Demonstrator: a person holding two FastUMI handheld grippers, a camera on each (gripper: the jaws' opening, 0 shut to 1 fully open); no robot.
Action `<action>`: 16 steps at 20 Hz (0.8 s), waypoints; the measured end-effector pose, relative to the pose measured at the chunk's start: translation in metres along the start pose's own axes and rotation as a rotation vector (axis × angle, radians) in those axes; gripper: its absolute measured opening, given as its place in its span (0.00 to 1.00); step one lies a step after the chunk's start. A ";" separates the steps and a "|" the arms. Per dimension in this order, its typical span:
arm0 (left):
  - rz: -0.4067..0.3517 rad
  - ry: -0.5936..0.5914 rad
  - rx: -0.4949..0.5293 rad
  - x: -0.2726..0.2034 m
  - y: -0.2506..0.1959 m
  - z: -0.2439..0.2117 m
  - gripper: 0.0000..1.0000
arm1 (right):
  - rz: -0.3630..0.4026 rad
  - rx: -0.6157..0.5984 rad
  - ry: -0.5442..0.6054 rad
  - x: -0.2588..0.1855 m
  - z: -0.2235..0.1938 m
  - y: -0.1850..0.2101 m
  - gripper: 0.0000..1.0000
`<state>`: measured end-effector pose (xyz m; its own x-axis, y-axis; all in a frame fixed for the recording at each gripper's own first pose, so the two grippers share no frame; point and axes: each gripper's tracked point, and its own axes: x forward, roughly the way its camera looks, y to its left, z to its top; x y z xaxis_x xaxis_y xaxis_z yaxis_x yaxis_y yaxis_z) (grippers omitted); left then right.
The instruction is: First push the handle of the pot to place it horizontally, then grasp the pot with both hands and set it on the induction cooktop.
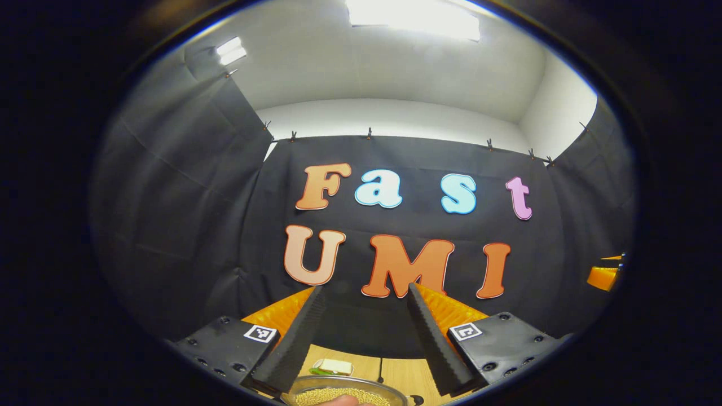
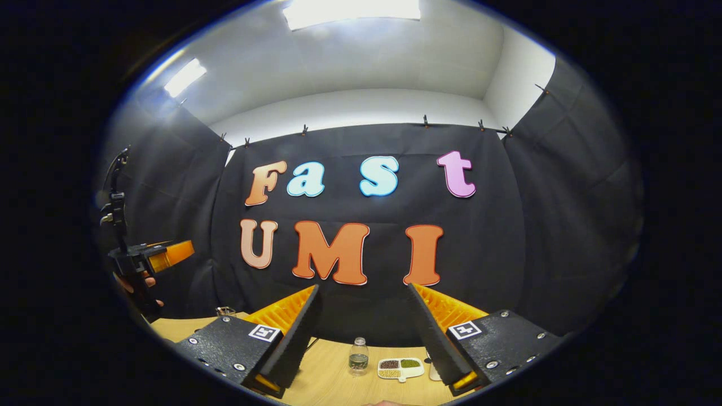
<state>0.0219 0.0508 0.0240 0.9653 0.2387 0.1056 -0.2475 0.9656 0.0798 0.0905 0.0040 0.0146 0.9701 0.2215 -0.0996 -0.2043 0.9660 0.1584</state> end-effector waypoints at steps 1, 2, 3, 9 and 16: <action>-0.002 0.001 -0.002 0.000 0.001 0.000 0.98 | -0.005 -0.003 -0.008 0.001 0.002 -0.001 0.93; -0.007 0.001 -0.004 -0.002 0.000 0.000 0.98 | -0.005 -0.009 -0.015 0.002 0.002 0.001 0.93; -0.006 -0.008 -0.001 -0.003 0.003 0.002 0.98 | -0.003 -0.016 -0.020 0.002 0.003 0.004 0.93; -0.027 -0.024 0.010 -0.005 0.006 0.003 0.98 | -0.020 -0.033 -0.025 0.009 0.006 0.011 0.93; -0.054 -0.023 0.054 -0.011 0.009 -0.004 0.98 | -0.013 -0.066 -0.044 0.016 0.006 0.031 0.93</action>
<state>0.0097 0.0576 0.0201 0.9754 0.1834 0.1226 -0.1999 0.9698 0.1397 0.1000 0.0370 0.0238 0.9773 0.2039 -0.0581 -0.1981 0.9758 0.0925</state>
